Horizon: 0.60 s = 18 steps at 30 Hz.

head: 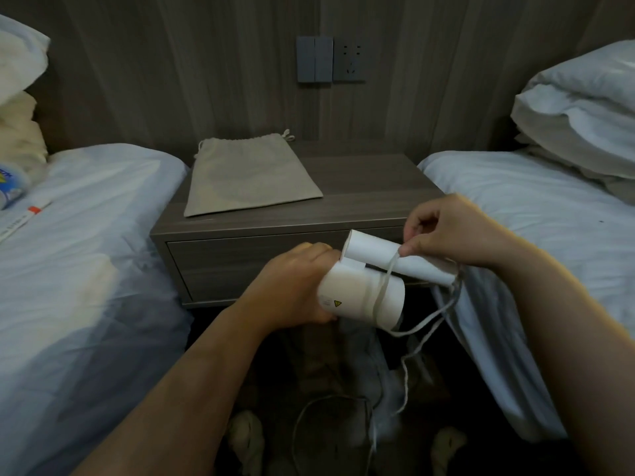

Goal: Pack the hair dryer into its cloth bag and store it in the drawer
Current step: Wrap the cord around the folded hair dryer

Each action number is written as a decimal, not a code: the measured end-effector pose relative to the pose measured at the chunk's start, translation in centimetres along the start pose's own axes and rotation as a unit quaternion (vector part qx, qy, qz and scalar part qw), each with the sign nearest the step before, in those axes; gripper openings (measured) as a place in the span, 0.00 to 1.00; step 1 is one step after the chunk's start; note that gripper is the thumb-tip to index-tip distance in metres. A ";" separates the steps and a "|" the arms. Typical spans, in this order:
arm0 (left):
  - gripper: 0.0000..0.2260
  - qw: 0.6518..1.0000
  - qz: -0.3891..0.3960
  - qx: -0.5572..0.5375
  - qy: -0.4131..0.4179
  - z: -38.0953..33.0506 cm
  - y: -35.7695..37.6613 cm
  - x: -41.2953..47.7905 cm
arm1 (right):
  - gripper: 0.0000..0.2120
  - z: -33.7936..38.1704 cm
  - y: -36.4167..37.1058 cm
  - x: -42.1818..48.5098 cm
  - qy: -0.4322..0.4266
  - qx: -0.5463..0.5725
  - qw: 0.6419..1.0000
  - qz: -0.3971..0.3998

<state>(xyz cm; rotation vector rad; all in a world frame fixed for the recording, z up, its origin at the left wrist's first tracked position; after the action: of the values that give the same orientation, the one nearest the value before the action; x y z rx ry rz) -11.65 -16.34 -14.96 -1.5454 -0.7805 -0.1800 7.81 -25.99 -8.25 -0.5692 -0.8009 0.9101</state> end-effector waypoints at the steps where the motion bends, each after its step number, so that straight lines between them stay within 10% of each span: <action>1: 0.29 1.000 0.004 -0.008 0.004 -0.2 0.0 0.0 | 0.09 -0.3 -0.2 0.0 0.002 0.024 0.999 0.037; 11: 0.32 0.996 0.032 -0.081 0.005 -1.4 0.8 -0.2 | 0.10 -1.4 1.5 -0.2 0.038 0.006 0.988 0.151; 18: 0.55 0.993 0.065 -0.092 -0.042 -1.7 1.3 -0.1 | 0.20 -1.0 1.5 -1.2 0.134 0.087 0.972 0.172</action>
<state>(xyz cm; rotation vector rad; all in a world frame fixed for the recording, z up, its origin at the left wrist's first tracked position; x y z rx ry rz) -10.44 -17.88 -15.83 -1.7833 -0.7431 -0.0929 7.47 -26.40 -10.32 -0.6713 -0.3783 1.1796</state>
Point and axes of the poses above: each hand's wrist, its own x-axis towards the middle knuckle, its own y-axis out of the palm, z = x × y, the point moved 3 cm from there along x, towards the middle knuckle, and after that the axes turned 14 degrees about -z, right-handed, at the moved point
